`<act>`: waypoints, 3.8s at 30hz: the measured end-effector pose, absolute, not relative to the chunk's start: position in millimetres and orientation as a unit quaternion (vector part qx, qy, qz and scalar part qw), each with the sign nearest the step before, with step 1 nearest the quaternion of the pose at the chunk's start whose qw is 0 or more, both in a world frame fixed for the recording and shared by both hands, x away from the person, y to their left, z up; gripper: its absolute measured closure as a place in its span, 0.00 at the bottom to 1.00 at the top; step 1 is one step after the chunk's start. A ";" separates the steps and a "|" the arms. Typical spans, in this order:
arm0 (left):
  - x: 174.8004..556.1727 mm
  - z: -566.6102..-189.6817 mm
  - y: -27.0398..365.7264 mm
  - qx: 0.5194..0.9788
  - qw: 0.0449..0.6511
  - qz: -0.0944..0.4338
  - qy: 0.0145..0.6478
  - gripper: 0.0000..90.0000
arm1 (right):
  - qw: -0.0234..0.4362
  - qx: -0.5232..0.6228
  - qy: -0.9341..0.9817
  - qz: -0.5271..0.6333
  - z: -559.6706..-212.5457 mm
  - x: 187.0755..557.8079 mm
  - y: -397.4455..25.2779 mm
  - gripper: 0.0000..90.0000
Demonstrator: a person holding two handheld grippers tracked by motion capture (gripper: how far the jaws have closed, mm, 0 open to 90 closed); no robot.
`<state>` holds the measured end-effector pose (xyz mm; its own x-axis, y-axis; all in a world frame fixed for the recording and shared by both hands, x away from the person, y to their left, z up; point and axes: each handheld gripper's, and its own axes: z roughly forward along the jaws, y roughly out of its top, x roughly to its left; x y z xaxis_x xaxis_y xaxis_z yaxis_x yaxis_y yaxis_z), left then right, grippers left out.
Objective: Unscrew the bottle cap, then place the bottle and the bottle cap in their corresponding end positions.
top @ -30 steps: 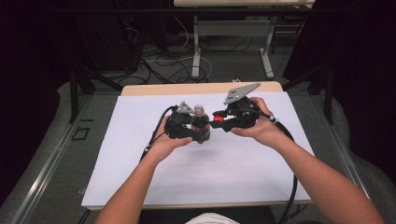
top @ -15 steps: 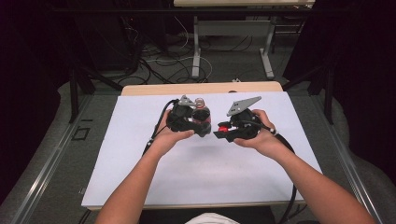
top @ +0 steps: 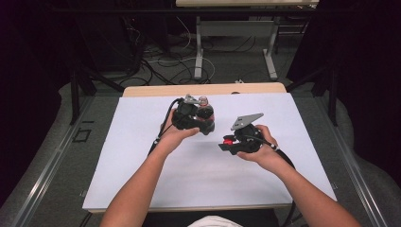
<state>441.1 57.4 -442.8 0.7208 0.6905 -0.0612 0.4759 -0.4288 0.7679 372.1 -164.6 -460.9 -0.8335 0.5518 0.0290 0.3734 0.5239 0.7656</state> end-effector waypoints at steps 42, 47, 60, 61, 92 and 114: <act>468.2 -496.5 31.6 0.838 0.375 0.140 0.372 0.34 | 0.112 0.331 0.846 0.402 -516.3 375.4 -178.8 0.68; 465.8 -503.1 30.1 0.838 0.373 0.141 0.372 0.34 | 0.111 0.338 0.844 0.402 -516.7 375.5 -177.7 0.68; 463.2 -508.6 31.8 0.836 0.379 0.148 0.368 0.32 | 0.106 0.337 0.846 0.399 -519.7 376.9 -175.6 0.68; 463.3 -508.4 31.9 0.836 0.378 0.146 0.370 0.32 | 0.109 0.334 0.846 0.400 -520.6 377.7 -175.3 0.68; 454.9 -496.2 60.9 0.804 0.413 0.124 0.410 0.10 | 0.059 0.255 0.887 0.381 -552.8 367.2 -105.0 0.68; 446.5 -489.6 70.5 0.804 0.412 0.119 0.411 0.01 | 0.065 0.282 0.858 0.424 -535.3 374.3 -125.0 0.39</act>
<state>446.5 70.5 -489.6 0.6339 0.7593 -0.1475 0.5631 -0.3222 0.7610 374.3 -125.0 -535.3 -0.8322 0.5396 0.1272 0.4291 0.4816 0.7642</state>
